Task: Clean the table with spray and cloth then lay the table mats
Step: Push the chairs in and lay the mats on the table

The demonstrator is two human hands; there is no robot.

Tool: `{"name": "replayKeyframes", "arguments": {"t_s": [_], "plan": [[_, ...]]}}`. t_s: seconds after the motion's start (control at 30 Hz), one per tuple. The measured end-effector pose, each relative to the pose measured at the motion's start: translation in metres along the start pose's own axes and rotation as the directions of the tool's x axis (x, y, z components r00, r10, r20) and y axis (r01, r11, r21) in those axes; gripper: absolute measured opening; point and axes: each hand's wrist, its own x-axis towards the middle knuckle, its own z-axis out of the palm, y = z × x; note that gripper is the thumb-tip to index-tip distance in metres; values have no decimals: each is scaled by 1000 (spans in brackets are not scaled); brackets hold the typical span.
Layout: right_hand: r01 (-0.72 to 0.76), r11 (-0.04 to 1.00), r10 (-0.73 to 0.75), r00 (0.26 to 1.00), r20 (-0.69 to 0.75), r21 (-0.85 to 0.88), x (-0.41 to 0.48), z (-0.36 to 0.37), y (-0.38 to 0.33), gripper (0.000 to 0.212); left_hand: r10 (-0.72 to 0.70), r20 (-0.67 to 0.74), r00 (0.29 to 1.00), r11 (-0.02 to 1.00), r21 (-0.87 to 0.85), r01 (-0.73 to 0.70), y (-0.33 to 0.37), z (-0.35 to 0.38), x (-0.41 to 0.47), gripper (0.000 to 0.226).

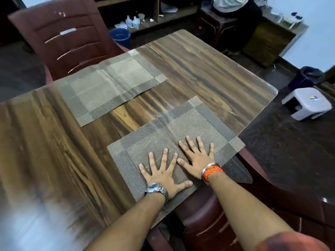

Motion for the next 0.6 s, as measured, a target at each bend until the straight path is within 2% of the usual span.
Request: {"name": "replayKeyframes", "arguments": {"t_s": [0.23,0.6], "plan": [[3,1000,-3,1000,-19,9,4,1,3,64,8,37,999,1000,-5,-8,0,-2,3,123],[37,999,-38,997,-61,-21,10,-1,5,63,-62,-2,998,998,-25,62,2,-3,2,128]]}}
